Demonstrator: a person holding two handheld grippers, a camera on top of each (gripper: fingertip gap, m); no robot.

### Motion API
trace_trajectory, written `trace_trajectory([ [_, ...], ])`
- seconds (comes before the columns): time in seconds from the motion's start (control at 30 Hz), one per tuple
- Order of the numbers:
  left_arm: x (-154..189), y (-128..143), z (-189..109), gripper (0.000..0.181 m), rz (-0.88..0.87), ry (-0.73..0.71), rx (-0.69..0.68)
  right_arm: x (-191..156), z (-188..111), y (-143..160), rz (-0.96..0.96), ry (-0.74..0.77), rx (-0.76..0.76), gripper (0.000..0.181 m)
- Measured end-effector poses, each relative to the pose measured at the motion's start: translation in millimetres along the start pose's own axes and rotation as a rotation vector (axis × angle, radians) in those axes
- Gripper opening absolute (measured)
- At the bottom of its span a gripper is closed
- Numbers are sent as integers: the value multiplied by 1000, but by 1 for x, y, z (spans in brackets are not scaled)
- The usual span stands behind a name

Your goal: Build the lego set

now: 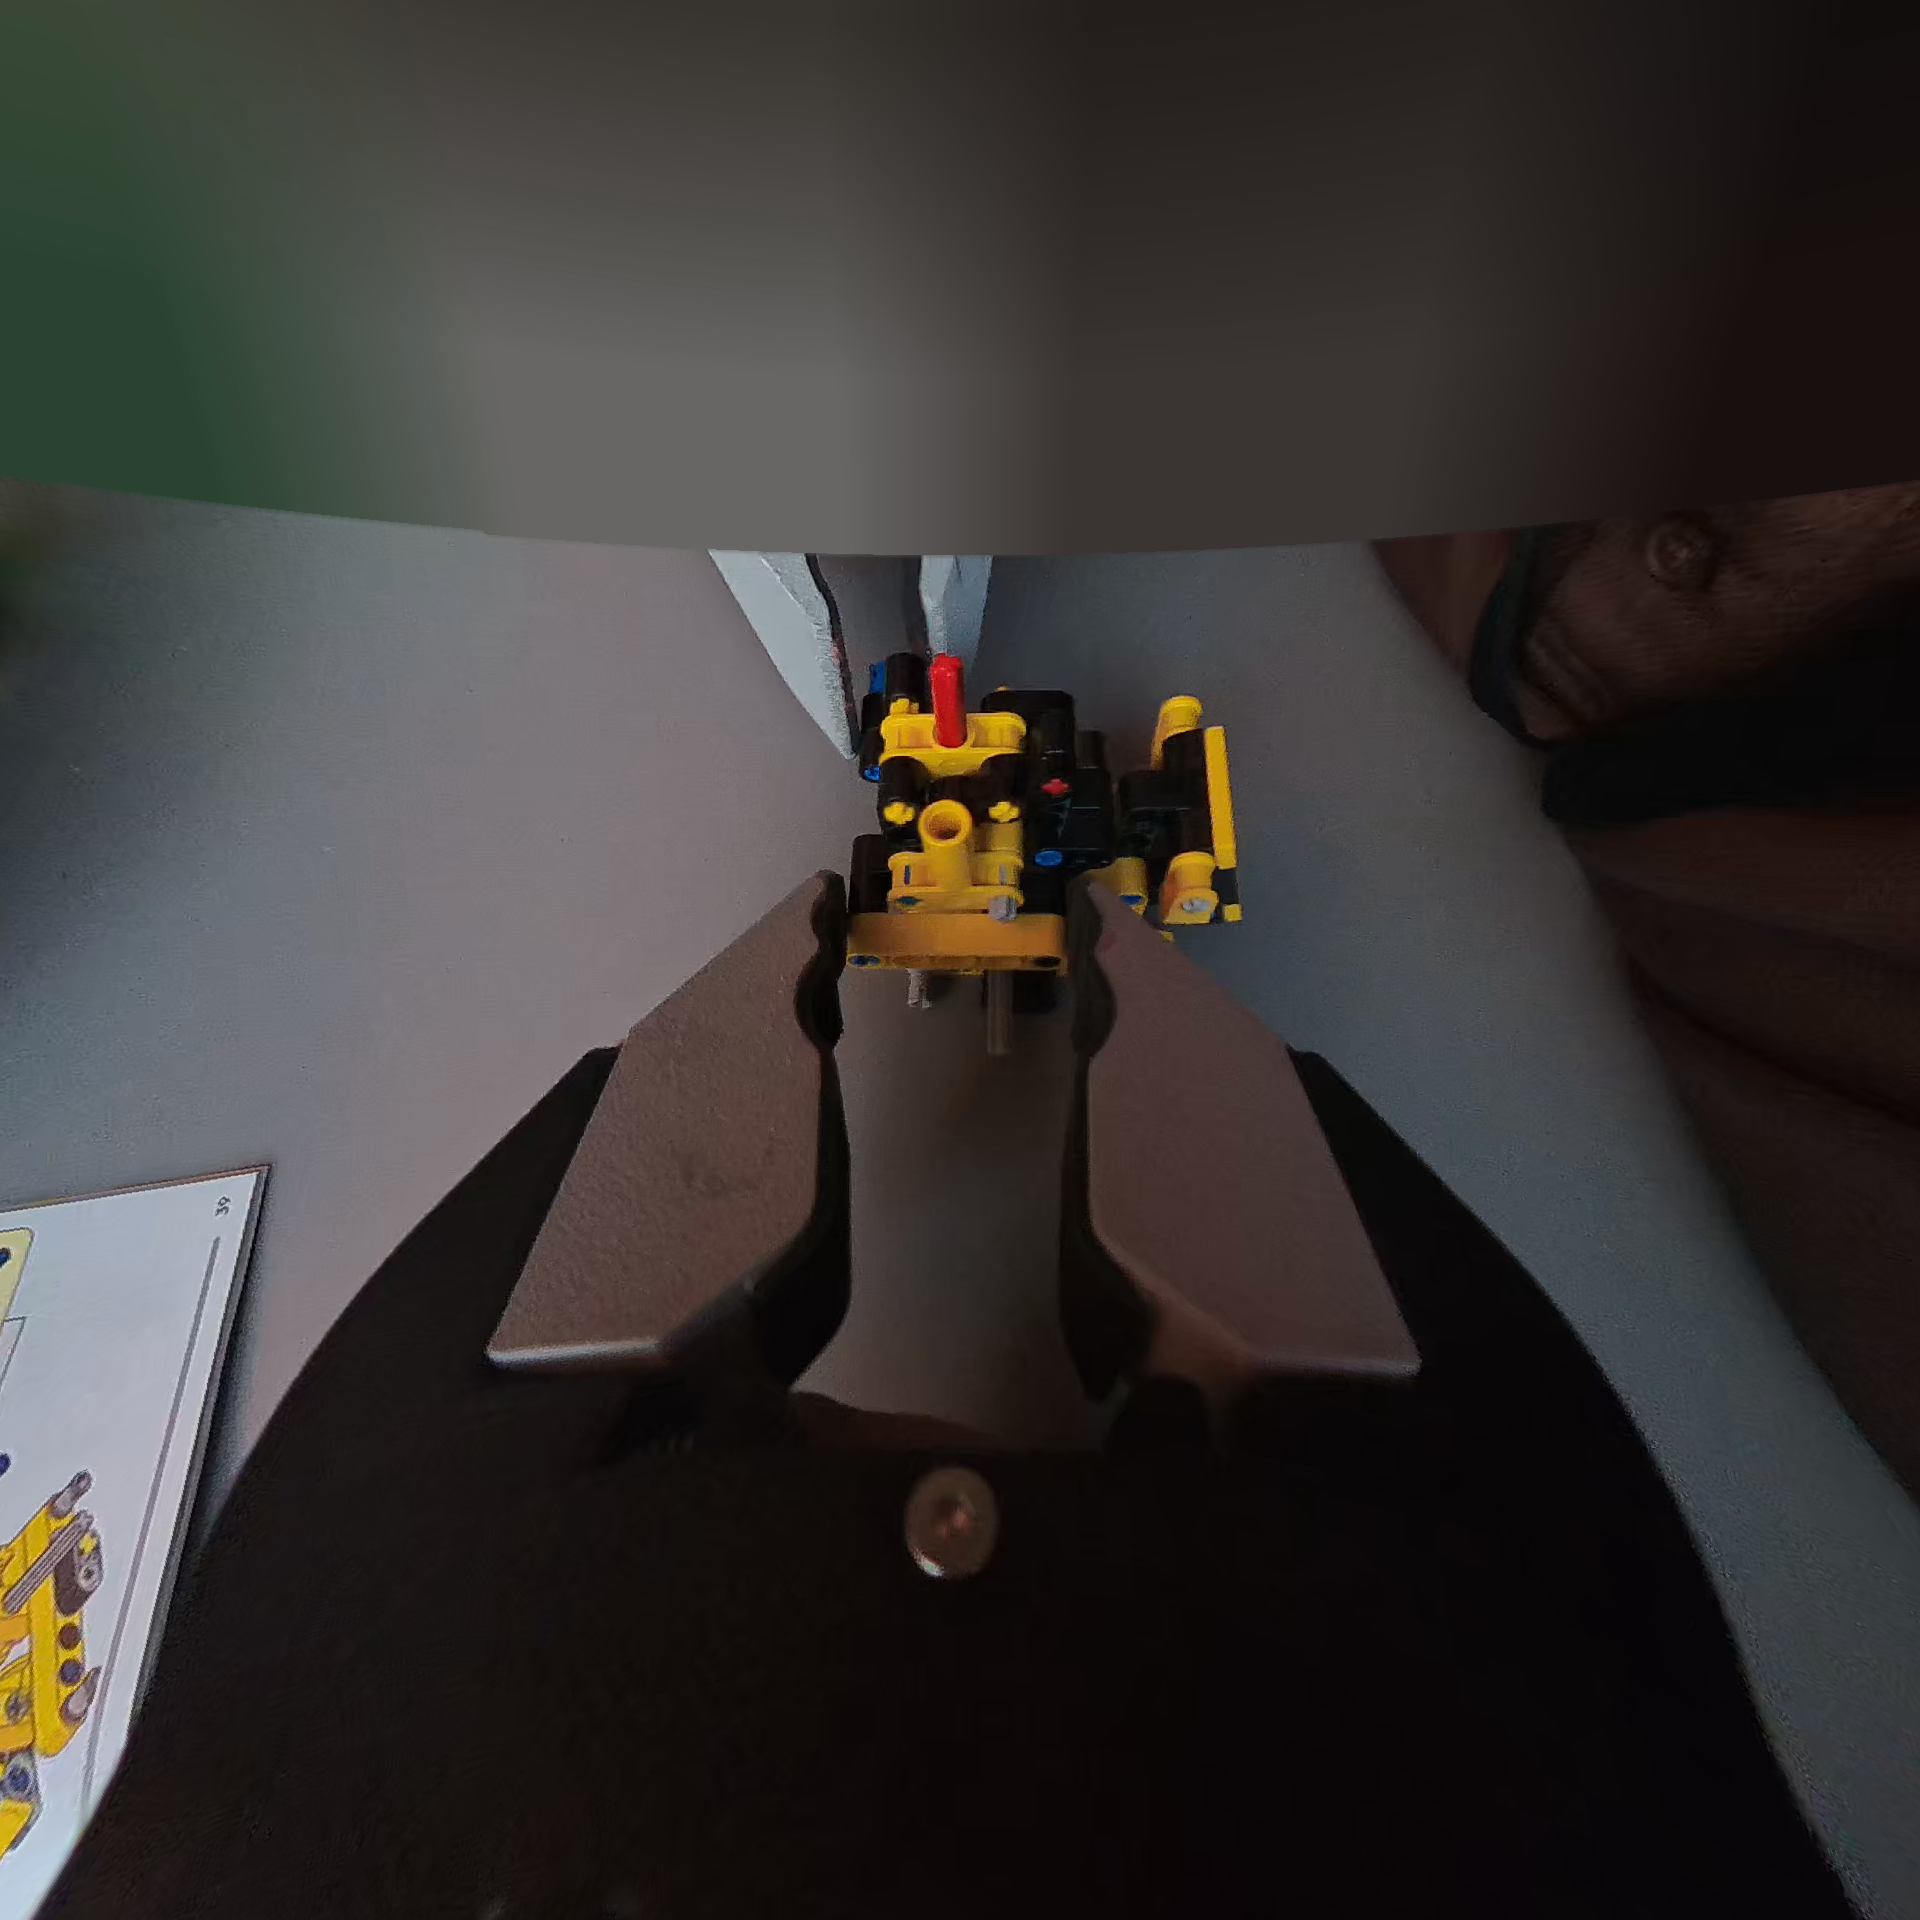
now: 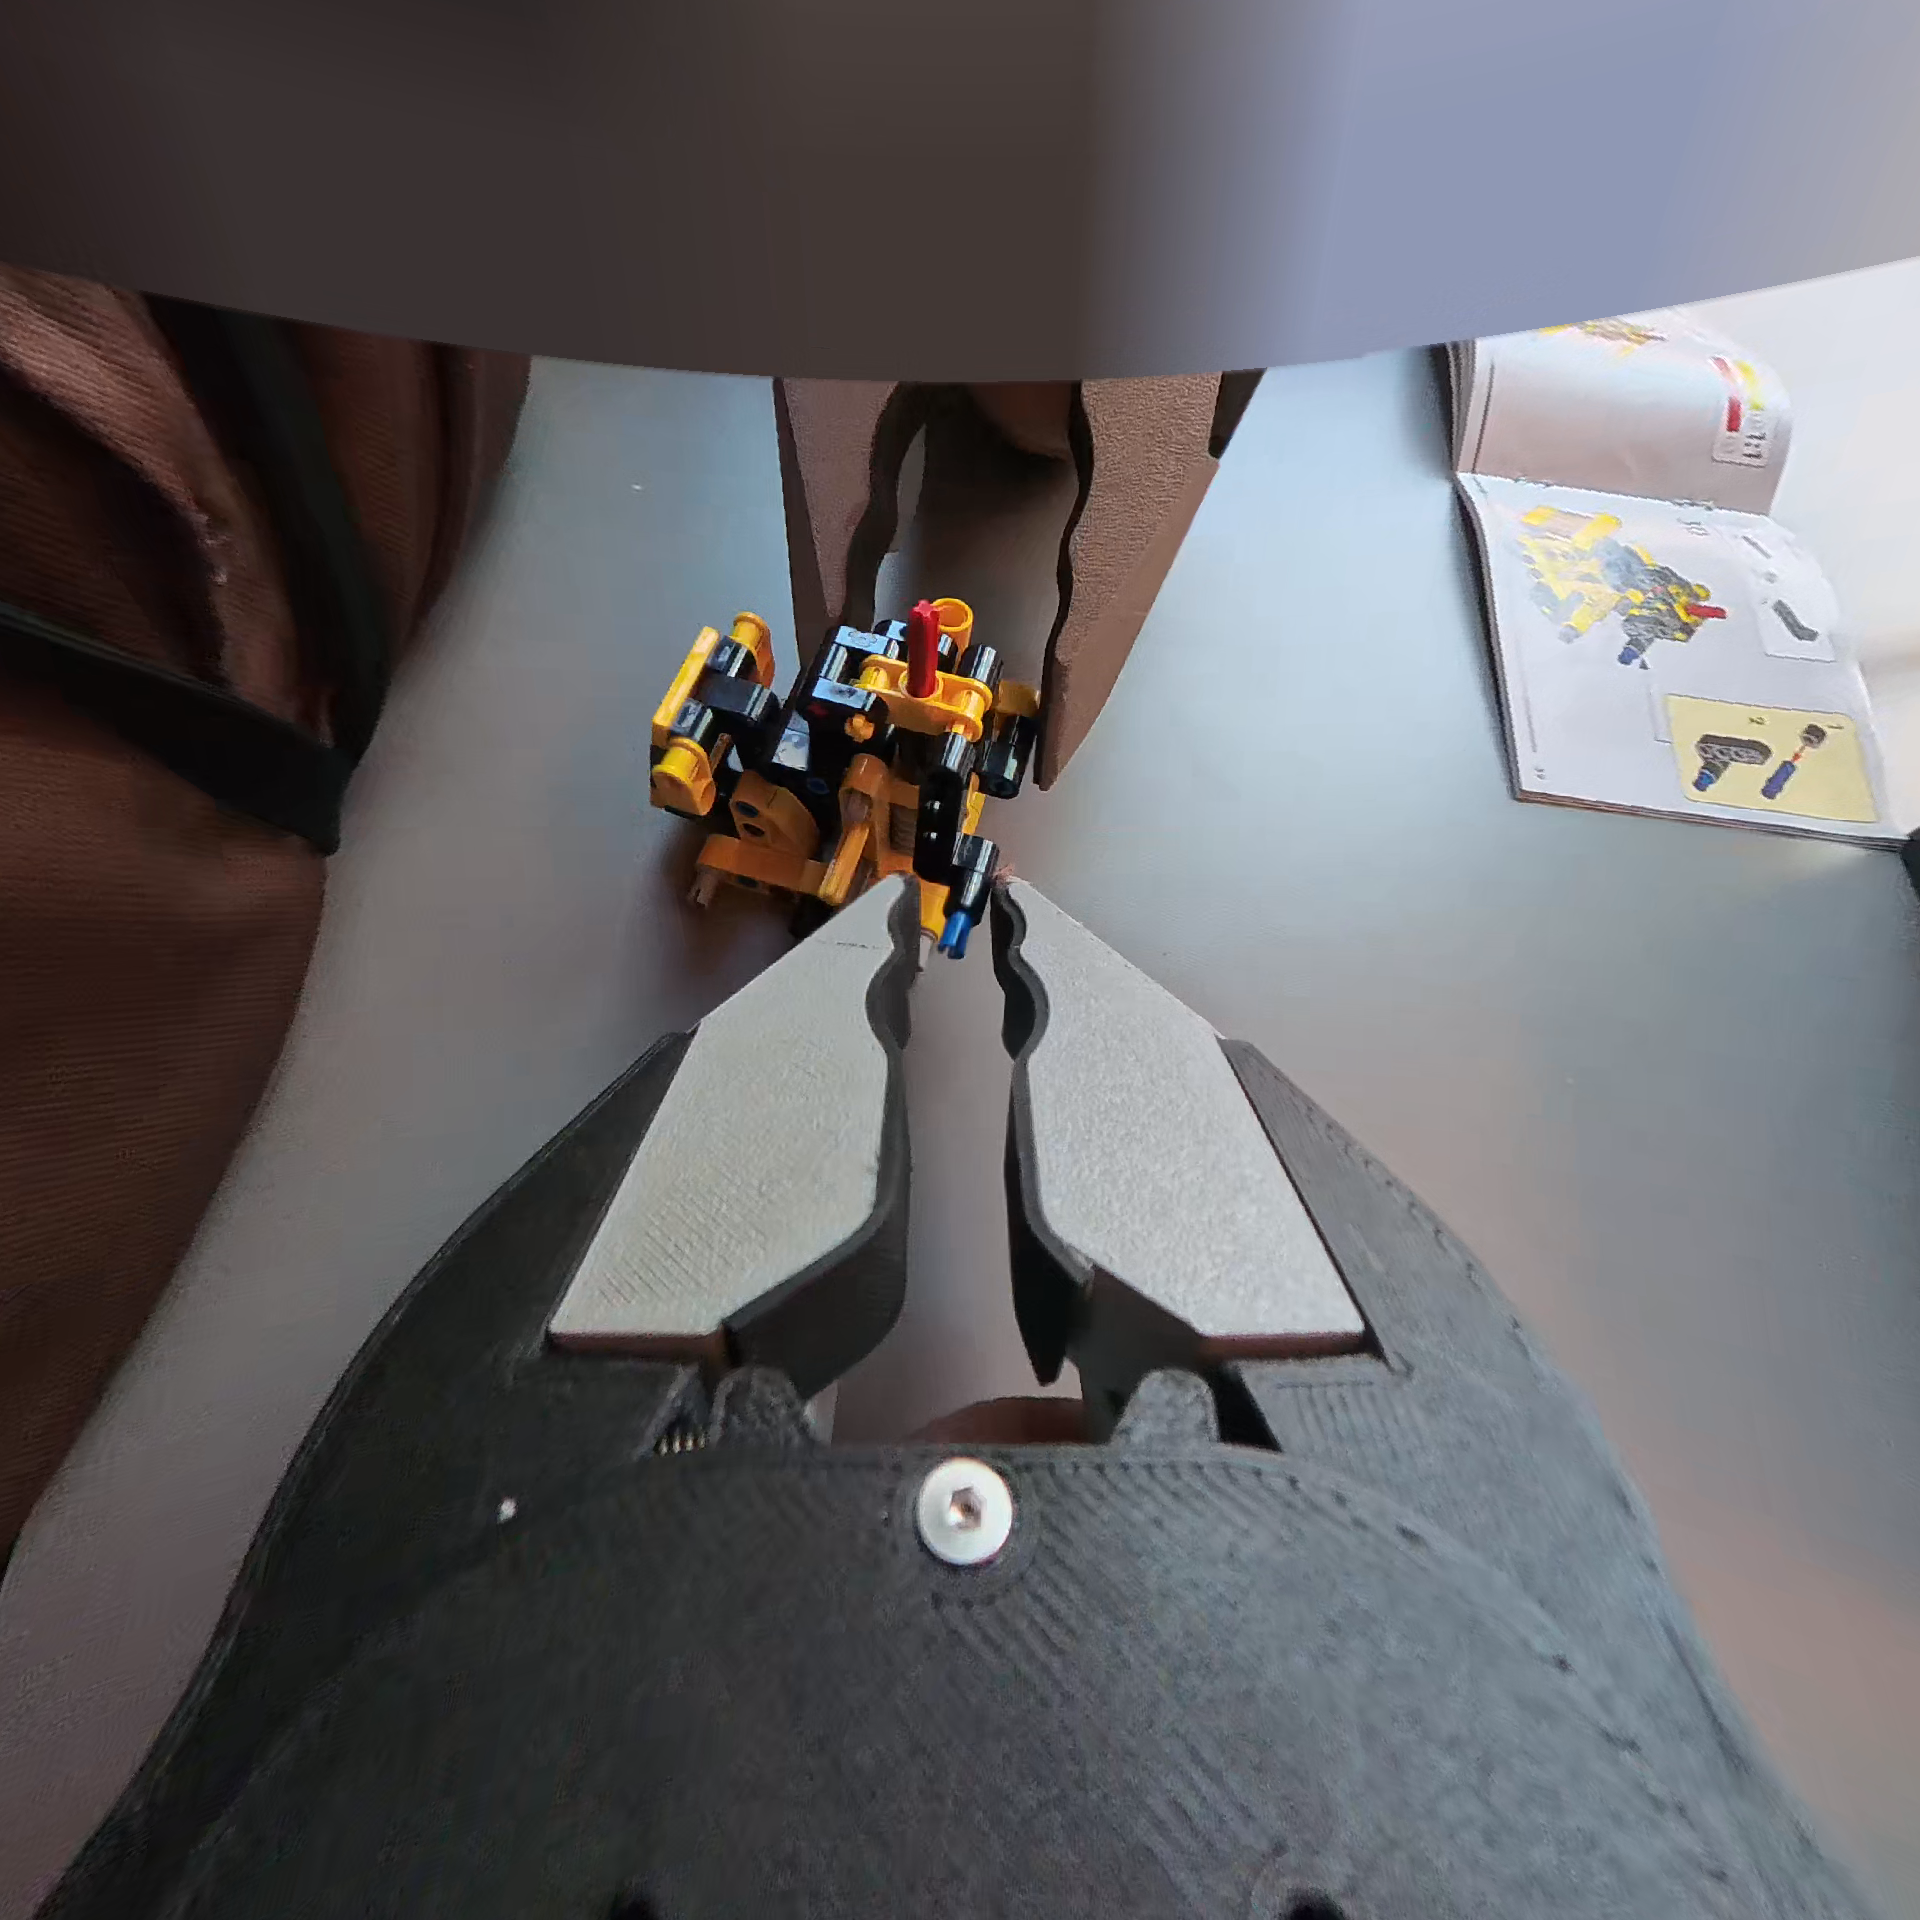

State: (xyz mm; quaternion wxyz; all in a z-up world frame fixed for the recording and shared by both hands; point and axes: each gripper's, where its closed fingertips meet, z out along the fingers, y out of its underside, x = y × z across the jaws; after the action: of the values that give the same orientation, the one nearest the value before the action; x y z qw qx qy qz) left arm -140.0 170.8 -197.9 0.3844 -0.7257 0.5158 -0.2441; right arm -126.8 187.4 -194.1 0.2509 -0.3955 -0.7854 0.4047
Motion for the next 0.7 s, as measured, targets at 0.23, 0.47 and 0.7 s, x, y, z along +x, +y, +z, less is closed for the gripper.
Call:
trace_trajectory([
  [0.23, 11, -1, -2, 40, 101, -49, 7, -11, 4, -1, -33, -46, -9, 9],
  [0.47, 13, 0, -1, 39, 117, -54, -3, -15, 5, -4, -24, -65, 1, 11],
  [0.7, 10, -6, -16, 40, -23, -13, 84, -13, 4, -5, -5, -70, 12, 10],
])
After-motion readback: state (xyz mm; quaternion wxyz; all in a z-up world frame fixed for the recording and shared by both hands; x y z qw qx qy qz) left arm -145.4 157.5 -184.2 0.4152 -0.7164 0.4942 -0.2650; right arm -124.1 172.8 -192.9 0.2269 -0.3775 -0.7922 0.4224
